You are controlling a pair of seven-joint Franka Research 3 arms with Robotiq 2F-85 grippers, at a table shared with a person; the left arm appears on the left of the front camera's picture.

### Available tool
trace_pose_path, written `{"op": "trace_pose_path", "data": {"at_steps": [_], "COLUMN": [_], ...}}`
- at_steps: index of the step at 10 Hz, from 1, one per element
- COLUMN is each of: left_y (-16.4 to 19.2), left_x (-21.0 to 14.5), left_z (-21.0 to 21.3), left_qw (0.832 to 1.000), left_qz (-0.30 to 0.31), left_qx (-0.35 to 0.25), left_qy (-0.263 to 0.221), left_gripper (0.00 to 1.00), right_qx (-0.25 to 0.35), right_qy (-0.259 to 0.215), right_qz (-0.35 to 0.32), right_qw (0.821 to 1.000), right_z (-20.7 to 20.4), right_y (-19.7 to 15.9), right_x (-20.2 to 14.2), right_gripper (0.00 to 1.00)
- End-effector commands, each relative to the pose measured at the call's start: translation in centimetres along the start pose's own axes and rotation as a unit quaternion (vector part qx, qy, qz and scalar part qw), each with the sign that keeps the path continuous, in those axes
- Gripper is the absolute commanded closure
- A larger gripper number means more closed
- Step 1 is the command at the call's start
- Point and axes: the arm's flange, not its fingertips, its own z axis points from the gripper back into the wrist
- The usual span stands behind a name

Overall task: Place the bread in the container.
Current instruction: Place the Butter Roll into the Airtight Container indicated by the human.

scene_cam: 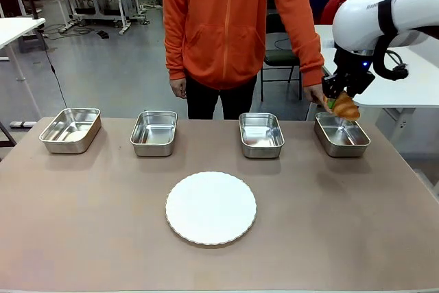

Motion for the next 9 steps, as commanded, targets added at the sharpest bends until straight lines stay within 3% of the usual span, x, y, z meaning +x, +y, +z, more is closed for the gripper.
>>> {"op": "trace_pose_path", "data": {"at_steps": [1,9], "left_y": [-0.3,-0.3], "left_x": [0.2,0.2], "left_z": [0.0,0.0], "left_qw": [1.0,1.0], "left_qz": [-0.006,-0.006], "left_qx": [-0.002,-0.002], "left_qy": [-0.004,-0.004], "left_gripper": [0.0,0.0], "right_qx": [0.006,0.012], "right_qy": [-0.01,-0.008], "right_qz": [-0.029,-0.051], "right_qw": [1.0,0.999], "right_z": [-1.4,-7.6], "right_y": [-1.0,-4.4], "right_x": [1.3,1.9], "right_gripper": [0.59,0.59]}}
